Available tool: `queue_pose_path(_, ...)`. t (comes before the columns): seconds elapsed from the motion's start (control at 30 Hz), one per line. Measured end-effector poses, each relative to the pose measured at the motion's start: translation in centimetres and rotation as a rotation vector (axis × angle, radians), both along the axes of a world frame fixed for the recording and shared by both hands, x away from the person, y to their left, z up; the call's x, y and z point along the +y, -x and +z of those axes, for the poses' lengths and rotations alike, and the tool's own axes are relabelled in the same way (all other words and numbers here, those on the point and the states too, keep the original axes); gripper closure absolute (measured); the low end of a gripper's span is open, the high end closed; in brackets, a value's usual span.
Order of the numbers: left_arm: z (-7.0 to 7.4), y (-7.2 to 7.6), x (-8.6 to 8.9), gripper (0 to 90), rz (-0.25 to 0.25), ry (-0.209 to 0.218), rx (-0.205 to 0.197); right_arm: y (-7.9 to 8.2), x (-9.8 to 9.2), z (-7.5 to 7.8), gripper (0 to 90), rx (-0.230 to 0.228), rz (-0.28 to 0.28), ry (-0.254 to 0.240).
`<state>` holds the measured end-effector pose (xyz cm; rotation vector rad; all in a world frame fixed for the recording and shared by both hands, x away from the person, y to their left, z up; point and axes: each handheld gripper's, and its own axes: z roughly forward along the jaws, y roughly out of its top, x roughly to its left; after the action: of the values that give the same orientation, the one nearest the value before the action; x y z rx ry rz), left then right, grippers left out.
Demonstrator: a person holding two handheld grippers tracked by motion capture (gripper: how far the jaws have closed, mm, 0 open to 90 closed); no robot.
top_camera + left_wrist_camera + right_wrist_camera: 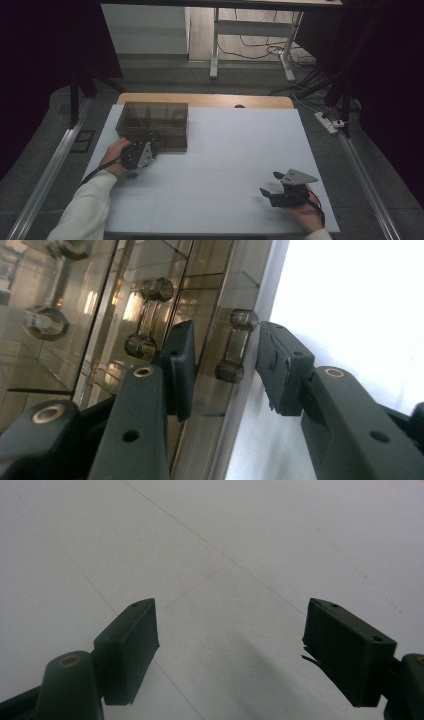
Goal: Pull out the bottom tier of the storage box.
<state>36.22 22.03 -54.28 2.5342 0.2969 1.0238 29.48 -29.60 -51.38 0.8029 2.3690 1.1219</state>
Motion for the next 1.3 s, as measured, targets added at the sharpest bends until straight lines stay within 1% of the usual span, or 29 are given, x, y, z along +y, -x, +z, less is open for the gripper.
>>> queue_pose_path(0.1,-0.2,-0.3,0.0,58.5,0.015,-0.003,0.007,0.0,0.0,0.0,21.7,0.004,0.0,0.001)
queue_pose_path(0.13,-0.2,-0.4,0.1,59.1,0.017,-0.001,0.005,0.0,0.0,-0.1,21.6,0.004,0.0,0.001)
queue_pose_path(0.2,-0.3,-0.4,0.0,61.1,0.022,-0.012,-0.006,0.0,0.0,-0.1,21.7,0.001,0.001,0.001)
queue_pose_path(0.6,-0.3,-0.2,-0.2,63.5,0.023,-0.041,-0.024,0.0,-0.1,0.0,21.7,0.002,0.001,0.003)
queue_pose_path(0.63,-0.3,-0.1,-0.2,63.6,0.022,-0.049,-0.025,0.0,-0.1,0.0,21.7,0.002,0.001,0.003)
queue_pose_path(0.8,-0.3,0.1,-0.2,63.8,0.018,-0.048,-0.024,0.2,0.0,0.0,21.7,0.0,-0.002,0.003)
queue_pose_path(0.9,-0.1,0.3,-0.2,64.1,0.013,-0.057,-0.021,0.2,0.0,0.0,21.7,-0.001,-0.004,0.0)
queue_pose_path(0.93,-0.2,0.3,-0.2,64.1,0.014,-0.051,-0.021,0.2,0.0,0.0,21.8,-0.004,-0.005,0.002)
queue_pose_path(1.0,-0.1,0.4,-0.2,64.1,0.014,-0.059,-0.02,0.1,0.0,-0.1,21.7,0.001,-0.003,0.002)
queue_pose_path(1.1,0.0,0.5,-0.2,64.1,0.017,-0.058,-0.016,0.1,-0.1,-0.1,21.7,0.002,-0.001,0.001)
queue_pose_path(1.17,0.0,0.6,-0.3,64.1,0.016,-0.048,-0.016,0.1,-0.1,0.0,21.7,-0.003,-0.003,-0.004)
queue_pose_path(1.2,0.1,0.7,-0.3,64.2,0.014,-0.059,-0.015,0.1,-0.1,0.0,21.7,0.0,-0.005,-0.005)
queue_pose_path(1.23,0.1,0.8,-0.3,64.2,0.014,-0.059,-0.014,0.1,-0.1,0.0,21.8,0.0,-0.006,-0.006)
queue_pose_path(1.3,0.0,0.9,-0.3,64.2,0.014,-0.05,-0.013,0.2,-0.1,0.0,21.7,0.0,-0.004,-0.006)
